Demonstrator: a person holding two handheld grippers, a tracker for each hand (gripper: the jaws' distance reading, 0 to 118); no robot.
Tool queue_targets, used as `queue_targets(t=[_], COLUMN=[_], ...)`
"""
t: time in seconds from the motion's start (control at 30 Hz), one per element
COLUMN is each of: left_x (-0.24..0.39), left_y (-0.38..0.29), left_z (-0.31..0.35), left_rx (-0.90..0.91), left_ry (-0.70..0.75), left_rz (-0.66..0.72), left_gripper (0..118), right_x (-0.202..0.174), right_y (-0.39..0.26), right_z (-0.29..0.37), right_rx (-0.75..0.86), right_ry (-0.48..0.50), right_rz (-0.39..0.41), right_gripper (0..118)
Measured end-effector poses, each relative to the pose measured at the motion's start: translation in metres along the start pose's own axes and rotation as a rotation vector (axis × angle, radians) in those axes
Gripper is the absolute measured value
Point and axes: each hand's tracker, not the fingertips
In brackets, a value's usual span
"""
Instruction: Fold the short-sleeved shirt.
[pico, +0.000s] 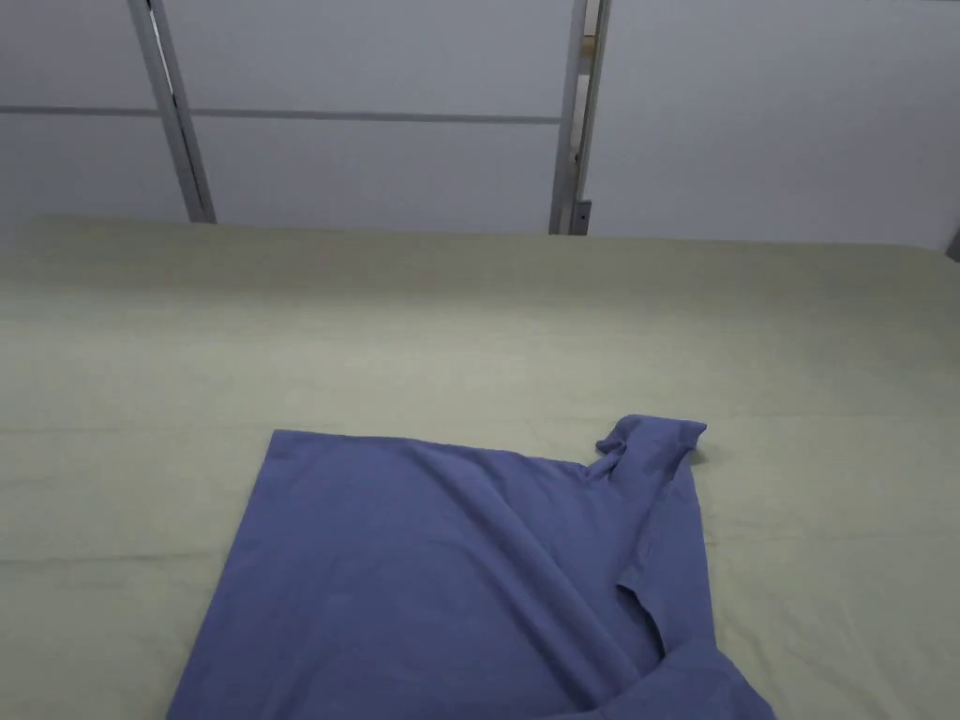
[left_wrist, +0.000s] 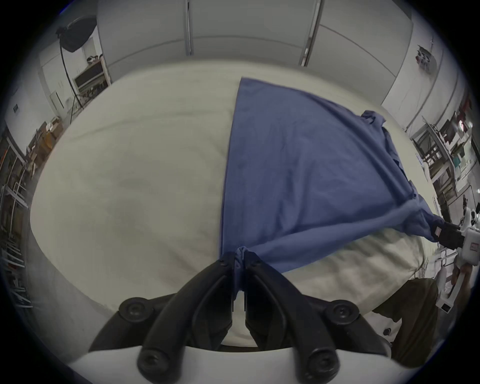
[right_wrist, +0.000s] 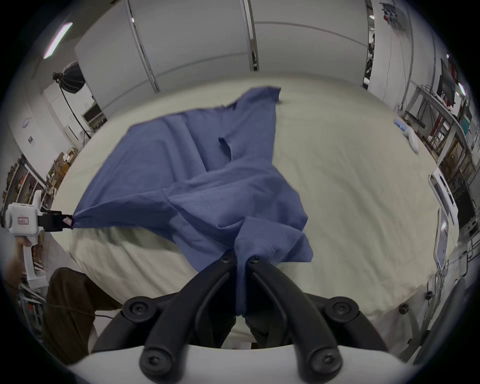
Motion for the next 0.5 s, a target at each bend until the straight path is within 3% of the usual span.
queue_targets(t=[0.33, 0.37, 0.4, 0.43, 0.47, 0.5], left_x=[0.000, -0.001, -0.002, -0.002, -0.002, -0.002], left_y=[0.007, 0.009, 0.010, 0.012, 0.014, 0.018], left_z=[-0.017, -0.012, -0.003, 0.009, 0.020, 0.033], left_rx=[-0.013, 0.004, 0.043, 0.104, 0.150, 0.201], left_ry=[0.022, 0.018, 0.025, 0.044, 0.049, 0.042], left_rz=[-0.046, -0.038, -0.028, -0.021, -0.021, -0.007], left_gripper=[7, 9, 17, 28, 55, 84], right_x=[0.010, 0.009, 0.009, 0.010, 0.010, 0.011], right_y=[-0.008, -0.008, -0.007, -0.005, -0.006, -0.004], right_z=[-0.031, -0.029, -0.026, -0.020, -0.013, -0.002], right_rx=[-0.073, -0.075, -0.079, -0.075, -0.058, 0.011], right_ry=[-0.058, -0.064, -0.080, -0.099, -0.105, -0.114], right_rz=[0.042, 0.041, 0.039, 0.045, 0.050, 0.058], right_gripper=[7, 17, 36, 67, 105, 115])
